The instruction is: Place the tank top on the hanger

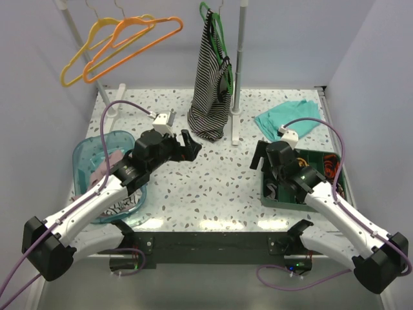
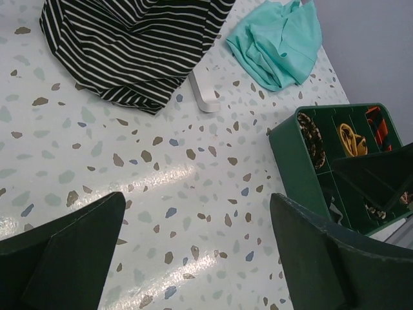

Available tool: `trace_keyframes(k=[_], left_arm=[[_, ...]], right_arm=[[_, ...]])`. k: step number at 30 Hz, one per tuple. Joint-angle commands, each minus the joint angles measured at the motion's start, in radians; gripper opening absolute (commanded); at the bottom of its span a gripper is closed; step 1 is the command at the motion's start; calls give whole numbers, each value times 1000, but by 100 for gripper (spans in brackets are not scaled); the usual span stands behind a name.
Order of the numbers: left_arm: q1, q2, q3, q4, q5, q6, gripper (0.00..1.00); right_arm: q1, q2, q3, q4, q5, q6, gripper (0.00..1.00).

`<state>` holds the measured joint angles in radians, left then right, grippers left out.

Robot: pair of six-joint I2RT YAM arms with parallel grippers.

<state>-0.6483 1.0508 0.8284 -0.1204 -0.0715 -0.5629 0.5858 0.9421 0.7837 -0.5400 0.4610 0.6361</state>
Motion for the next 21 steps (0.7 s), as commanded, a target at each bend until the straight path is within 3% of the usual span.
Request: trace_keyframes(k=[1, 10, 13, 16, 21], left_arm=[[6, -5, 5, 34, -4, -23, 100], [6, 35, 61, -76, -53, -40, 100], [9, 28, 64, -140, -143, -93, 100], [42, 18, 81, -295, -321, -222, 100], [214, -26, 71, -507, -476, -357, 99]], right_arm=[[-4, 0, 35, -15, 42, 19, 99], [-3, 58, 37, 31, -82, -12, 98], [-4, 67, 49, 28, -102, -29, 98], [-3, 63, 66, 26, -123, -53, 98], [-3, 63, 45, 74, -202, -78, 98]])
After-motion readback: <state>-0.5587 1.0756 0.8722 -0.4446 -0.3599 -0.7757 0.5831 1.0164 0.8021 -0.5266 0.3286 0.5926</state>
